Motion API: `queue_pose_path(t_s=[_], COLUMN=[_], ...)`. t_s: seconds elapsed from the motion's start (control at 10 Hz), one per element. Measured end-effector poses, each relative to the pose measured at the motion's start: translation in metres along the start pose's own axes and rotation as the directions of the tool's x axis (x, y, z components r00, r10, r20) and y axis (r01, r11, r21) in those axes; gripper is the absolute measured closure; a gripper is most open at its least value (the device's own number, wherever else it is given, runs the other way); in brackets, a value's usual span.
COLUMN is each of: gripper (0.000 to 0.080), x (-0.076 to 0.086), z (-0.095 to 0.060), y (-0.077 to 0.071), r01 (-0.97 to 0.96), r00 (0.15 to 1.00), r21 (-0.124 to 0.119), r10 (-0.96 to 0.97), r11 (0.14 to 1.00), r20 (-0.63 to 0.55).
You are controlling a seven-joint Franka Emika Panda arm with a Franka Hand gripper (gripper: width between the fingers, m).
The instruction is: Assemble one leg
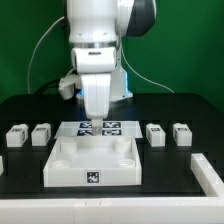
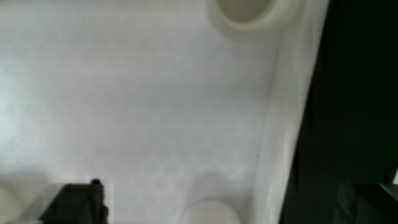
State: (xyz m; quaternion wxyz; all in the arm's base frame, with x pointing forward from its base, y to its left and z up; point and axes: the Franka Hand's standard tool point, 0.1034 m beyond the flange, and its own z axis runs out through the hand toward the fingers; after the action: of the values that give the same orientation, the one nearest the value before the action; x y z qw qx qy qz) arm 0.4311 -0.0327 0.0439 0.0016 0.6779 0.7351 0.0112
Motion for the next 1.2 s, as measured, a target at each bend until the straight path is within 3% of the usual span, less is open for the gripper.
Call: queue_pose_path(t_s=[0.3, 0.6, 0.7, 0.8, 0.9, 1.1, 1.2], gripper=[0.0149, 0.0149, 0.0239, 0.0441, 0.0441, 0.071, 0.071], x=[-0.002, -0.002, -0.002, -0.002, -0.002, -0.003, -0.003], z=[0.033, 0.038, 0.038, 0.038, 0.038, 0.038, 0.037], y=[-0.017, -0.018, -0.018, -0.018, -0.018, -0.018, -0.016], r01=[-0.026, -0.053, -0.053, -0.053, -0.053, -0.054, -0.055], r00=[0.999, 0.998, 0.998, 0.998, 0.998, 0.998, 0.998], r21=[0.055, 0.064, 0.064, 0.064, 0.064, 0.064, 0.057], r10=[0.027, 0.055, 0.055, 0.055, 0.055, 0.055, 0.056], r11=[0.998, 0.997, 0.997, 0.997, 0.997, 0.997, 0.997], r20=[-0.02, -0.022, -0.022, -0.022, -0.022, -0.021, -0.021])
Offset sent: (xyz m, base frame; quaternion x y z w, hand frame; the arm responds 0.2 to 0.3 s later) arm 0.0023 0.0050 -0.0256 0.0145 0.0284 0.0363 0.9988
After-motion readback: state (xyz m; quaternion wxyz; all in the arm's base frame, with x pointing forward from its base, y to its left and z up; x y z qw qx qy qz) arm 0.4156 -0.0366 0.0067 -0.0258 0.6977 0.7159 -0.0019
